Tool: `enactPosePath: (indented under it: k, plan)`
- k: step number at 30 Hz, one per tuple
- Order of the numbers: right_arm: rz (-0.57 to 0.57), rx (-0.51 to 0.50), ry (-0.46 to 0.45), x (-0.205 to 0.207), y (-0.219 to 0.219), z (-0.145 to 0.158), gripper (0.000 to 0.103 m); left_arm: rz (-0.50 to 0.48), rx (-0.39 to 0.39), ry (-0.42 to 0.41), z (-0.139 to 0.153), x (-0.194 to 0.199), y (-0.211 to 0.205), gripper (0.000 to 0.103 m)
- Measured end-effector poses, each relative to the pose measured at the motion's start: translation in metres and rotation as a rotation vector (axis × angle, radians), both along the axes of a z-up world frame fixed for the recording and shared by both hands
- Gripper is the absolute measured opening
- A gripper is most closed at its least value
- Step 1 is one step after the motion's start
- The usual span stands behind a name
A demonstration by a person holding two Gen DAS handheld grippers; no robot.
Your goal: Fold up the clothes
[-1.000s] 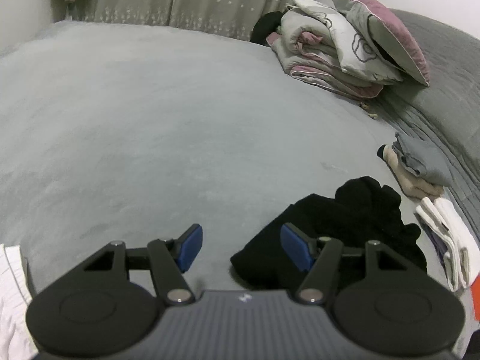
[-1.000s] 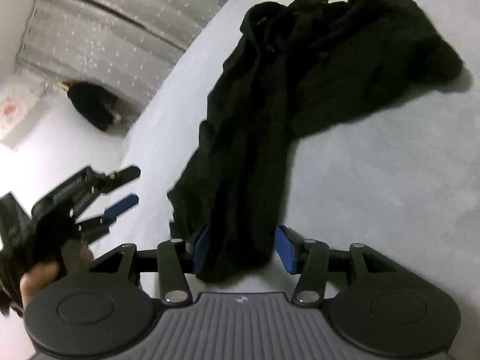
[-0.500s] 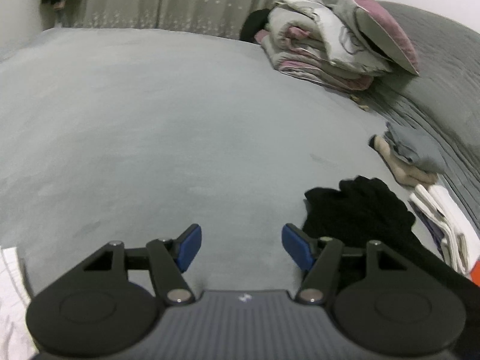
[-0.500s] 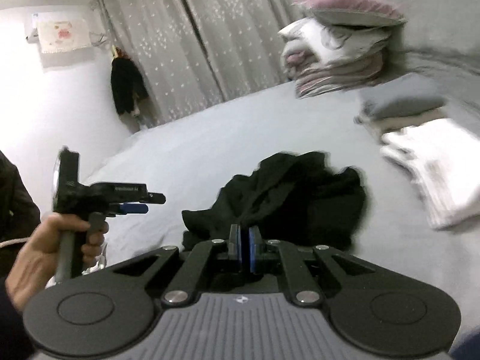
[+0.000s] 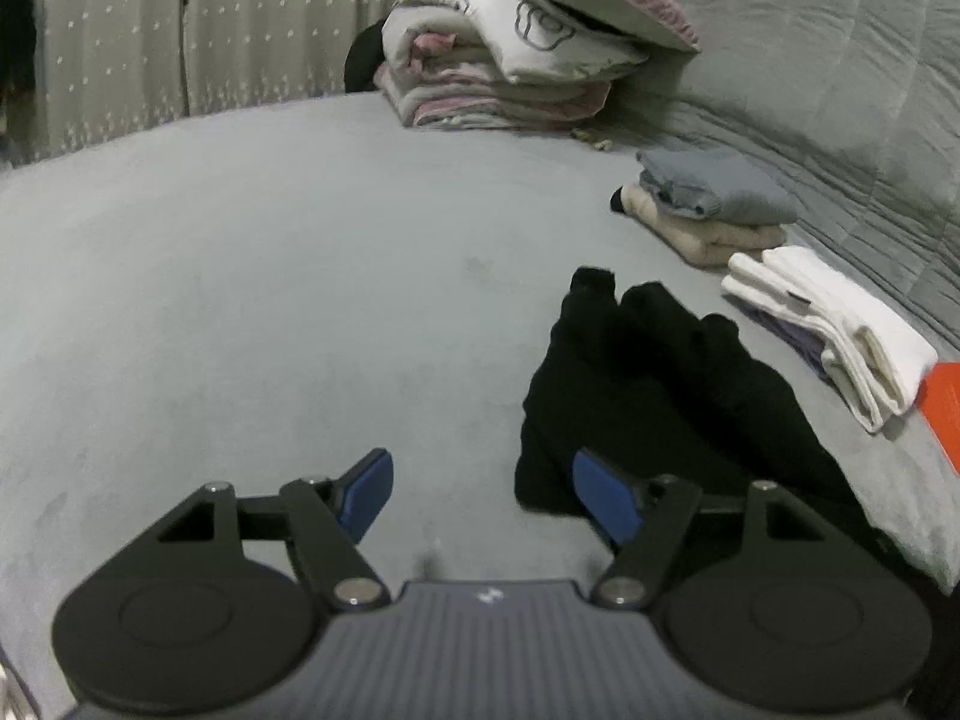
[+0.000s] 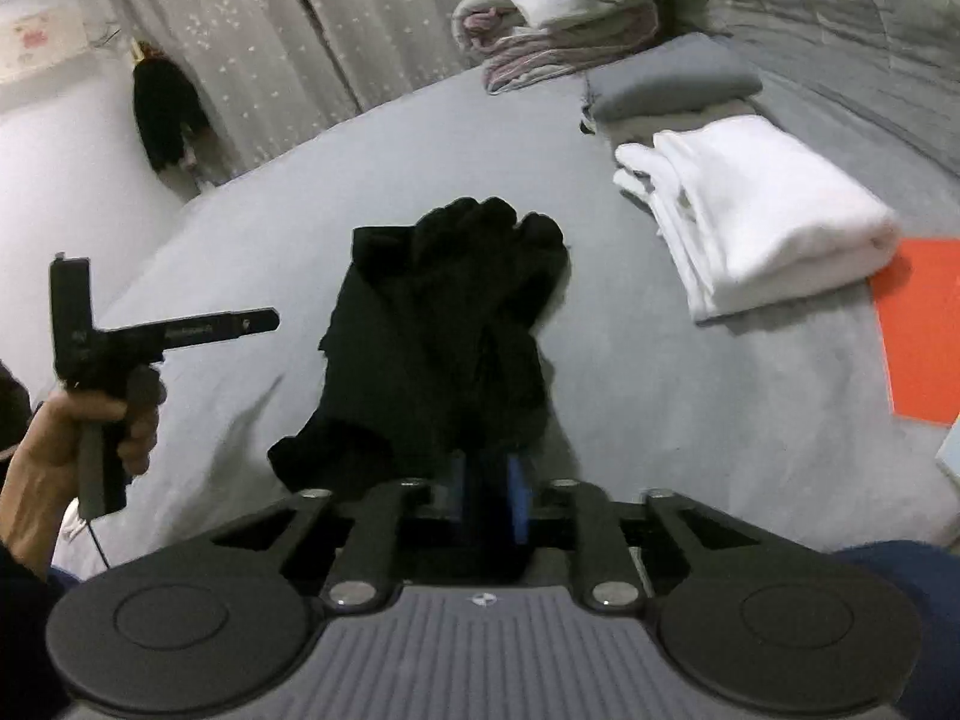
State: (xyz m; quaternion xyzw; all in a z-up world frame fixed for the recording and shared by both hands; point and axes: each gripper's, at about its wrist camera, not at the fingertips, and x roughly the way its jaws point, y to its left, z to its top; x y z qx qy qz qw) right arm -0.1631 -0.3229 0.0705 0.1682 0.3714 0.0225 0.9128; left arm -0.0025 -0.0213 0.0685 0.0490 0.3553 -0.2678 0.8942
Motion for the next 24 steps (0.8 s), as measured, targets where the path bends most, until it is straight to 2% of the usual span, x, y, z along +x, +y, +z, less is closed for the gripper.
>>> enactPosePath:
  k: [1, 2, 10, 14, 15, 16, 21, 24]
  plan:
    - [-0.004, -0.002, -0.001, 0.013, -0.003, -0.002, 0.043, 0.004, 0.000, -0.002, 0.000, 0.001, 0.001, 0.070]
    - [-0.008, -0.004, -0.003, 0.026, -0.006, -0.005, 0.045, 0.008, -0.004, -0.003, 0.000, 0.002, 0.003, 0.070]
    - [-0.041, -0.018, -0.015, 0.128, -0.029, -0.024, 0.046, 0.039, -0.032, -0.008, 0.004, 0.012, 0.022, 0.070]
    - [-0.059, -0.095, 0.026, 0.178, -0.032, -0.042, 0.045, 0.055, -0.041, -0.012, 0.007, 0.018, 0.031, 0.070]
    - [-0.068, -0.113, 0.045, 0.184, -0.031, -0.046, 0.030, 0.059, -0.044, -0.013, 0.007, 0.019, 0.034, 0.070]
    - [-0.058, -0.130, 0.037, 0.184, -0.027, -0.046, 0.008, 0.062, -0.046, -0.014, 0.008, 0.021, 0.036, 0.070]
    - [0.053, -0.195, -0.160, 0.152, 0.017, -0.019, 0.007, 0.064, -0.075, -0.037, 0.018, 0.027, 0.049, 0.070]
    - [0.209, -0.237, -0.314, 0.120, 0.057, 0.004, 0.007, 0.046, -0.101, -0.068, 0.027, 0.028, 0.058, 0.070]
